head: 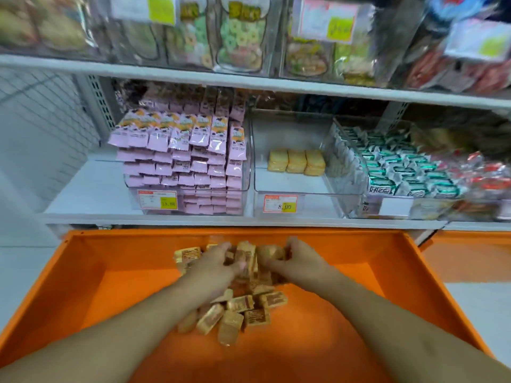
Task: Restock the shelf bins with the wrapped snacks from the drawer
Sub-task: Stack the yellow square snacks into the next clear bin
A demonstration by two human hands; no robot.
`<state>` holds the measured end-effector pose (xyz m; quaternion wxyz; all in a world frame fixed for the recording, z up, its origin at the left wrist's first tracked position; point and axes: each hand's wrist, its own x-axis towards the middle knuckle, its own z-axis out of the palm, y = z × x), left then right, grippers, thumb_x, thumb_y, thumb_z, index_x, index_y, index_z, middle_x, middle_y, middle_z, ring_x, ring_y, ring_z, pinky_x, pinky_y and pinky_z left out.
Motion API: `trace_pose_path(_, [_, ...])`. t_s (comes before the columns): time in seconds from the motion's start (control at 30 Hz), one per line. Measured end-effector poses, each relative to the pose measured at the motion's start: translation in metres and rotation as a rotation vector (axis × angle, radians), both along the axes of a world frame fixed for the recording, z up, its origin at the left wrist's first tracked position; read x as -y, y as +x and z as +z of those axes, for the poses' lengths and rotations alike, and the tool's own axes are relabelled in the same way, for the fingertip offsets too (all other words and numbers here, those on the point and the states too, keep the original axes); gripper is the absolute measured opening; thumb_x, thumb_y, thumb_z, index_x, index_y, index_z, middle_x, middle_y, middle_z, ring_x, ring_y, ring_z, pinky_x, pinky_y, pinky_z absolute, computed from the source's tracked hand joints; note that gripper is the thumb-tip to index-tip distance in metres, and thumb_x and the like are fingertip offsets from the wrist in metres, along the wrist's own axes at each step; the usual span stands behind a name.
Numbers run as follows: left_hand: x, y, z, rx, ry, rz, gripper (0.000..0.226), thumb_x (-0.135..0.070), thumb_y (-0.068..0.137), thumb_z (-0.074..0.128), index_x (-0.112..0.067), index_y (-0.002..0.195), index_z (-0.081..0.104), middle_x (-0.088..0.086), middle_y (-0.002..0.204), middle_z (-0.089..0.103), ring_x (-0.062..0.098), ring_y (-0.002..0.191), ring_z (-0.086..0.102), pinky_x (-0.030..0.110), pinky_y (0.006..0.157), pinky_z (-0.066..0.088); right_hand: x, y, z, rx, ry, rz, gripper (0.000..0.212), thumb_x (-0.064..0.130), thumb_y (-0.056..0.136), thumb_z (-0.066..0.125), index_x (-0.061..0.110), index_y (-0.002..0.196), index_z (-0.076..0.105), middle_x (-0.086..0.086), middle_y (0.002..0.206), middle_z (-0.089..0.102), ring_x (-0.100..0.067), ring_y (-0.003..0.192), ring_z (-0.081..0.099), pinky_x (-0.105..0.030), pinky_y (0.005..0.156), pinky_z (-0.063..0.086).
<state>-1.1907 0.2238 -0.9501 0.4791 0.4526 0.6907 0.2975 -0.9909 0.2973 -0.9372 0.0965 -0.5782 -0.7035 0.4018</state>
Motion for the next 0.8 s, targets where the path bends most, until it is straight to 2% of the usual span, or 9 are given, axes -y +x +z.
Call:
trace_pose_path(0.03, [0.003, 0.004, 0.016, 0.135, -0.002, 0.067, 0.022, -0.024, 0.099, 0.068, -0.022, 0.120, 0.061, 0.004, 0.114, 0.071, 0.027, 0.096, 0.075, 0.058, 0.091, 0.060, 0.005, 0.002, 0.014, -0.097, -0.041, -0.036, 0.049, 0.045, 0.081, 0.085, 0.017, 0.094, 0.047, -0.005, 0.081, 0.064, -0.017, 0.065, 0.063, -0.040, 0.061, 0.058])
trace_pose_path(0.1, [0.015, 0.009, 0.049, 0.398, 0.001, 0.165, 0.017, -0.006, 0.104, 0.059, -0.016, 0.117, 0.065, 0.015, 0.109, 0.075, 0.032, 0.094, 0.076, 0.054, 0.086, 0.063, 0.020, 0.004, 0.042, -0.291, -0.092, -0.077, 0.052, 0.041, 0.081, 0.089, 0.017, 0.093, 0.045, -0.007, 0.082, 0.062, -0.021, 0.070, 0.066, -0.052, 0.071, 0.062])
trace_pose_path(0.2, [0.034, 0.010, 0.091, 0.652, -0.008, 0.143, 0.023, -0.006, 0.103, 0.057, -0.010, 0.122, 0.069, 0.020, 0.110, 0.077, 0.039, 0.103, 0.075, 0.051, 0.090, 0.062, 0.044, 0.001, 0.077, -0.404, -0.041, -0.099, 0.056, 0.055, 0.077, 0.086, 0.019, 0.094, 0.046, -0.002, 0.085, 0.059, -0.028, 0.079, 0.069, -0.061, 0.075, 0.062])
trace_pose_path(0.3, [0.047, 0.009, 0.115, 0.704, 0.001, 0.092, 0.026, -0.020, 0.094, 0.069, -0.011, 0.117, 0.077, 0.022, 0.116, 0.075, 0.041, 0.109, 0.072, 0.057, 0.102, 0.055, 0.058, -0.003, 0.099, -0.525, -0.030, -0.079, 0.049, 0.047, 0.088, 0.081, 0.014, 0.105, 0.048, 0.001, 0.092, 0.062, -0.030, 0.092, 0.071, -0.063, 0.082, 0.059])
trace_pose_path(0.4, [0.049, 0.010, 0.129, 0.666, 0.058, 0.160, 0.032, -0.024, 0.085, 0.077, -0.010, 0.115, 0.078, 0.020, 0.111, 0.077, 0.037, 0.107, 0.073, 0.049, 0.091, 0.060, 0.060, -0.003, 0.117, -0.636, -0.112, 0.023, 0.043, 0.035, 0.089, 0.081, 0.016, 0.102, 0.045, 0.006, 0.084, 0.058, -0.021, 0.085, 0.063, -0.069, 0.092, 0.052])
trace_pose_path(0.5, [0.042, 0.006, 0.135, 0.627, 0.101, 0.246, 0.036, -0.020, 0.082, 0.082, -0.009, 0.116, 0.076, 0.018, 0.106, 0.078, 0.034, 0.101, 0.076, 0.041, 0.080, 0.061, 0.057, -0.003, 0.128, -0.517, 0.014, 0.157, 0.038, 0.018, 0.094, 0.077, 0.018, 0.107, 0.041, 0.004, 0.084, 0.065, -0.020, 0.078, 0.063, -0.061, 0.081, 0.056])
trace_pose_path(0.6, [0.033, 0.002, 0.139, 0.623, 0.130, 0.316, 0.026, -0.008, 0.087, 0.078, -0.005, 0.113, 0.075, 0.020, 0.102, 0.078, 0.032, 0.089, 0.076, 0.044, 0.081, 0.062, 0.054, -0.007, 0.133, -0.362, 0.194, 0.152, 0.044, 0.030, 0.091, 0.081, 0.029, 0.109, 0.040, -0.009, 0.098, 0.068, -0.011, 0.063, 0.056, -0.038, 0.057, 0.047])
trace_pose_path(0.67, [0.026, 0.001, 0.139, 0.633, 0.129, 0.325, 0.022, -0.007, 0.089, 0.075, -0.003, 0.110, 0.076, 0.022, 0.101, 0.078, 0.032, 0.085, 0.076, 0.047, 0.084, 0.063, 0.046, -0.007, 0.132, -0.328, 0.266, 0.138, 0.051, 0.039, 0.088, 0.083, 0.034, 0.114, 0.039, -0.006, 0.107, 0.065, -0.008, 0.068, 0.059, -0.029, 0.061, 0.048])
trace_pose_path(0.8, [0.010, 0.000, 0.139, 0.680, 0.116, 0.300, 0.024, -0.009, 0.088, 0.074, 0.001, 0.110, 0.076, 0.028, 0.102, 0.076, 0.036, 0.083, 0.075, 0.048, 0.084, 0.063, 0.026, -0.005, 0.124, -0.210, 0.459, 0.206, 0.074, 0.055, 0.083, 0.082, 0.043, 0.140, 0.037, 0.021, 0.133, 0.046, -0.001, 0.115, 0.055, -0.033, 0.096, 0.053])
